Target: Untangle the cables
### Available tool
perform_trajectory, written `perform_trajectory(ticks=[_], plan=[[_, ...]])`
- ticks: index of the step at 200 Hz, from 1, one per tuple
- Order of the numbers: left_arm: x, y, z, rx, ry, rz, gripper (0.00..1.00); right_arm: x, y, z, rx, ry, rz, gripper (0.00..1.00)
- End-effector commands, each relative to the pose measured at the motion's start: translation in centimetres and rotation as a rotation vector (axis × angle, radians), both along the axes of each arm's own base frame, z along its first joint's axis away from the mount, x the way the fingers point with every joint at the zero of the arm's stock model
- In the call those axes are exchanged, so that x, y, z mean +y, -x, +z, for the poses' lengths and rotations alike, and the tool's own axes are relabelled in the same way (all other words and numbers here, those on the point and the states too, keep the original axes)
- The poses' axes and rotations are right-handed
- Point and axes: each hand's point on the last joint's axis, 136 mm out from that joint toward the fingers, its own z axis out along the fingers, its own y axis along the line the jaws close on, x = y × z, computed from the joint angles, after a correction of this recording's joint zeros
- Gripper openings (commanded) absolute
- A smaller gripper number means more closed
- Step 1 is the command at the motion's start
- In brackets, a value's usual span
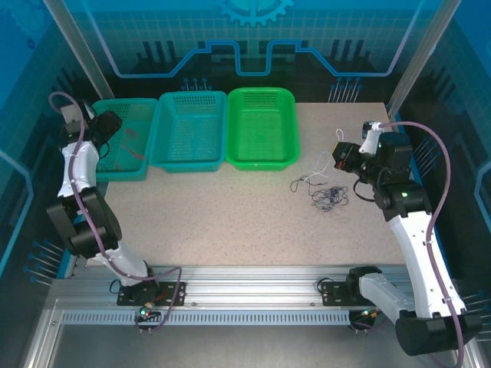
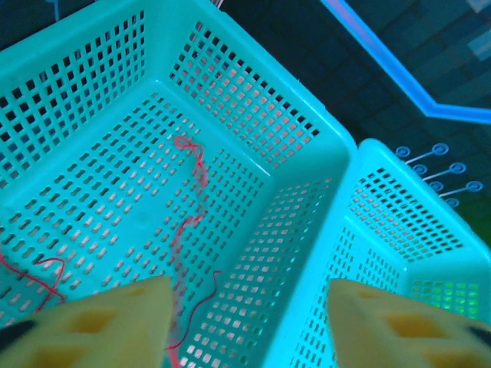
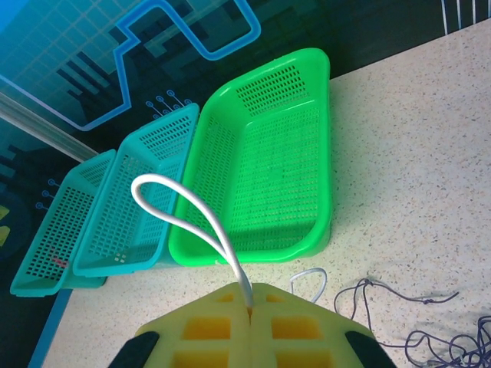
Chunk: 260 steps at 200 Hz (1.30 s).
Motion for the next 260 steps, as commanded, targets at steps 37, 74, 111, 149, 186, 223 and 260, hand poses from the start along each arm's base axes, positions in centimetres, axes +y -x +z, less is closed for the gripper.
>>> perform_trajectory(ticks=[37,74,111,149,186,223,260], plan=[[-7.9,0.3,13.0,-0.325,0.036,-0.205,0.64,2.8,-0.3,-0.6,0.034,-0.042,0.148,0.0],[-24.0,4.0,17.0,-0.417,0.089,-0.625,0.65,5.7,-0.6,-0.3,0.029,-0.092,0.323,0.0],[-38.4,10.1,16.3,-0.474,0.088,-1.074,0.67,8.8,-0.5,0.7,0.021,-0.122,0.493,0.0],[-46.7,13.8,12.6,-0.456,0.138,-1.327,0.66,11.1,-0.1,1.4,0.006,-0.141,0.616,0.0],[-51.3,15.9,7.9,-0.305,0.204,-1.495,0.69,11.9,0.2,2.1,-0.021,-0.143,0.654,0.0],[-53.5,15.0,4.8,-0.213,0.276,-1.472,0.85,12.9,0.9,3.4,-0.06,-0.167,0.71,0.0],[-53.8,13.5,5.4,-0.27,0.299,-1.405,0.39,12.2,0.6,2.9,-0.064,-0.135,0.637,0.0]])
